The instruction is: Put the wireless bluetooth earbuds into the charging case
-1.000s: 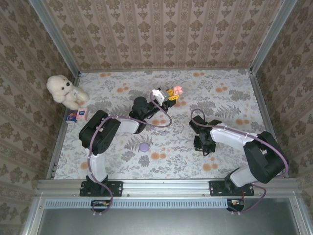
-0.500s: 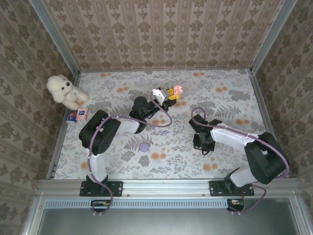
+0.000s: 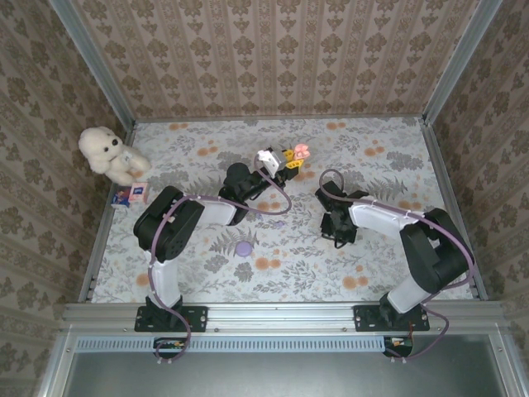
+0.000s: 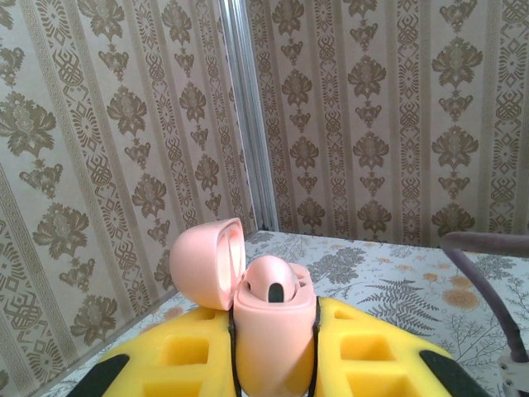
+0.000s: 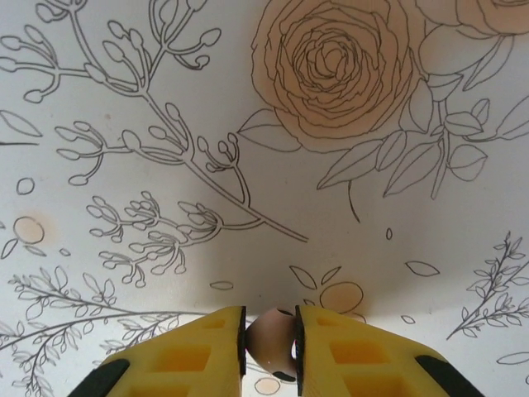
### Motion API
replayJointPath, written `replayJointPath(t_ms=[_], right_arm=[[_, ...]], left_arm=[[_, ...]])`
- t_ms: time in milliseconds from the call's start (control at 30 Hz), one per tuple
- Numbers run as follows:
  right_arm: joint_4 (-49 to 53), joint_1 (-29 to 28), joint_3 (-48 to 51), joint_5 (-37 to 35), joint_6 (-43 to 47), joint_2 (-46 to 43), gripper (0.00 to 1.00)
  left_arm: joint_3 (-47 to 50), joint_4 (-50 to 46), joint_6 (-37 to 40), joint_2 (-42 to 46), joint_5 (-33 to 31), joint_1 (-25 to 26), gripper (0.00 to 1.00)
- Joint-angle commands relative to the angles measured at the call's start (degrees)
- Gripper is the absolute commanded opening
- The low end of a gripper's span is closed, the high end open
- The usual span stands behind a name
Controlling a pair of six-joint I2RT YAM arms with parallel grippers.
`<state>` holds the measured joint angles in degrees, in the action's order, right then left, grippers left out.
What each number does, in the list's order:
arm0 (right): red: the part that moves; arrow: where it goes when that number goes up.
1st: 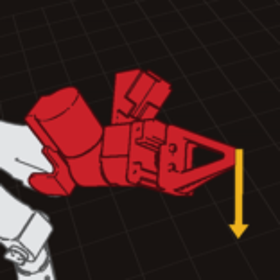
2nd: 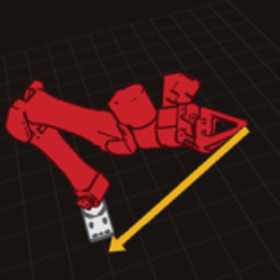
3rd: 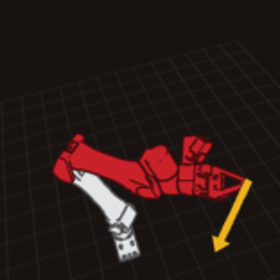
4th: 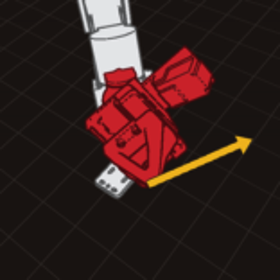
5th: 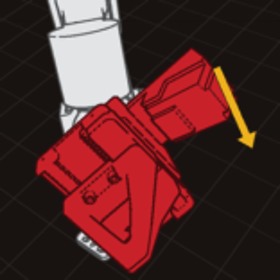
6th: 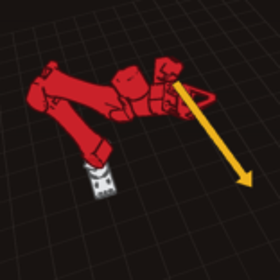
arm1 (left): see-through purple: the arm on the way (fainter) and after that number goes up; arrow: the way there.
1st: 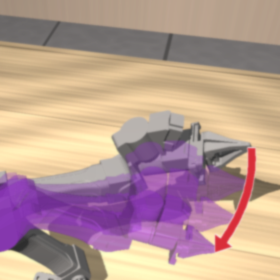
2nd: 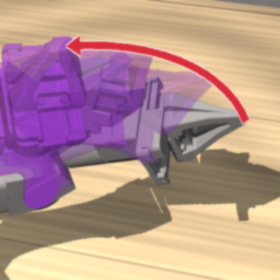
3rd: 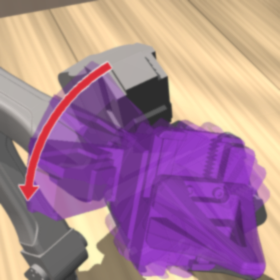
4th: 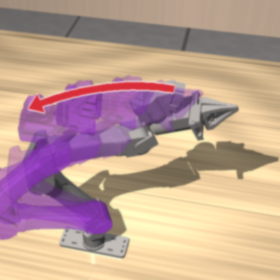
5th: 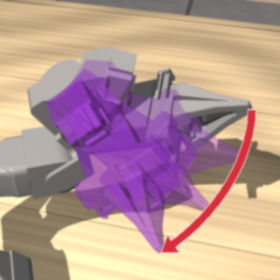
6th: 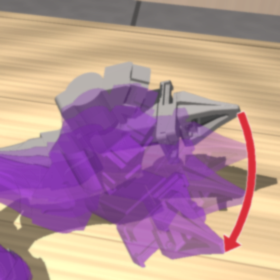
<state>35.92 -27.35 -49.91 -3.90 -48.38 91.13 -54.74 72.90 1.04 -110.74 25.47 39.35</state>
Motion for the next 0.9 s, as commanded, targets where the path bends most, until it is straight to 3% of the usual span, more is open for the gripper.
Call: replayJointPath(t_ms=[0,267,867], right_arm=[[0.72,0.2,-1.7,-0.42,0.77,1.58,0.27],[4.01,0.2,-3.97,-1.06,8.81,1.87,0.41],[6.43,0.11,-4.84,-1.89,13.92,5.41,0.4]], left_arm=[[-1.8,2.3,-0.95,-0.2,-0.16,0.15,0.0],[-1.73,2.26,-0.95,-0.18,-0.18,0.09,0.0],[-2.31,2.27,-1.04,-0.09,-0.15,0.11,0.0]])
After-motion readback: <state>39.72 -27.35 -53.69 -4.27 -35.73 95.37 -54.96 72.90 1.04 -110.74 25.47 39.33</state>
